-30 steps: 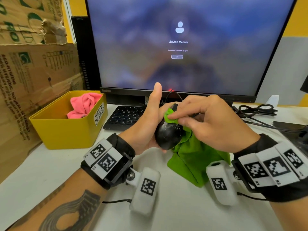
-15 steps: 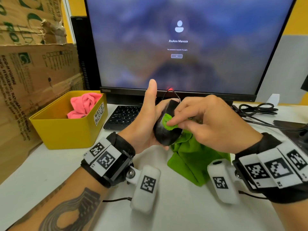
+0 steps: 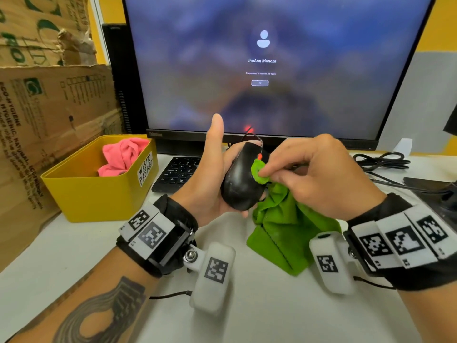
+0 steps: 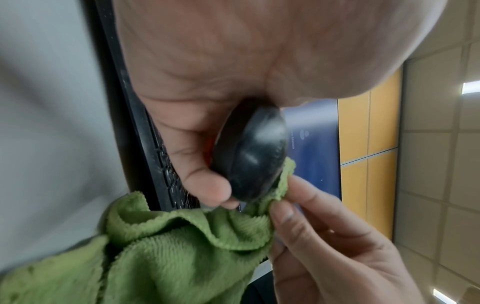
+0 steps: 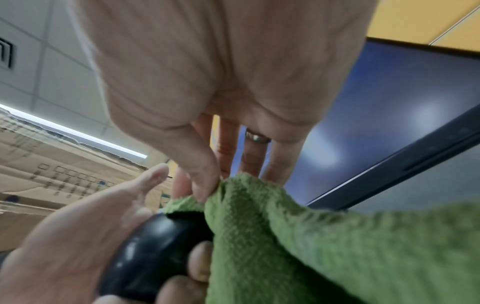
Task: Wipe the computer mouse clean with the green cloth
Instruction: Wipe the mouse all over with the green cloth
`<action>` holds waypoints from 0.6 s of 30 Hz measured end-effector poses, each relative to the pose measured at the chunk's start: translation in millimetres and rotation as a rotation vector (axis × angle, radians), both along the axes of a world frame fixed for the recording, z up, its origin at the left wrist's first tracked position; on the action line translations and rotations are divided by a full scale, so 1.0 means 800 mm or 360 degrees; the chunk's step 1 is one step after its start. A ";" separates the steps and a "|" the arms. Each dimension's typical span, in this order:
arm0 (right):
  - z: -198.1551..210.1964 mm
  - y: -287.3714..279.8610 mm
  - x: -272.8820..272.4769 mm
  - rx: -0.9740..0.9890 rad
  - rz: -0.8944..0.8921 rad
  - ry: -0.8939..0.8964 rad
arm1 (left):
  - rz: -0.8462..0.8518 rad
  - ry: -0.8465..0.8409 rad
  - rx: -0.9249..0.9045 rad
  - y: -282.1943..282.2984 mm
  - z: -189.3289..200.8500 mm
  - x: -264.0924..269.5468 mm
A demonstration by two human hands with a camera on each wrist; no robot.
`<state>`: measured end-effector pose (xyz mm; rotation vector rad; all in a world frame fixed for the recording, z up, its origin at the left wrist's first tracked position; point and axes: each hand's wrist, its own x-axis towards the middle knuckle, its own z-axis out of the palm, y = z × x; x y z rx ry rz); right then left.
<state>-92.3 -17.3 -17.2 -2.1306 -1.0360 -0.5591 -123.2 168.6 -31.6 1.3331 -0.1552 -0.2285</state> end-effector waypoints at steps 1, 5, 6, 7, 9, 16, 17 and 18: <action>0.000 -0.001 0.001 0.0043 -0.0038 -0.0031 | -0.0009 0.0008 -0.0007 -0.002 0.000 0.000; -0.004 0.013 -0.008 0.0021 0.0073 -0.0099 | -0.0010 0.0018 -0.0014 0.001 -0.001 0.000; -0.005 0.017 -0.011 -0.0026 0.0123 -0.0092 | -0.0003 0.0007 -0.0008 0.003 0.000 0.000; -0.006 0.019 -0.013 -0.0066 0.0159 -0.0065 | 0.0008 -0.0001 -0.0010 0.004 0.001 0.000; -0.004 0.014 -0.012 -0.0102 0.0183 0.0009 | 0.0029 0.0010 -0.0043 0.005 0.002 0.000; 0.003 0.006 -0.008 -0.0015 0.0011 -0.0120 | -0.0049 0.0005 -0.0046 -0.002 0.000 -0.003; 0.001 0.011 -0.011 -0.0043 0.0053 -0.0126 | -0.0045 0.0006 -0.0043 -0.001 0.000 -0.003; 0.000 0.014 -0.015 -0.0090 0.0107 -0.0116 | -0.0032 0.0006 -0.0043 0.001 0.000 -0.003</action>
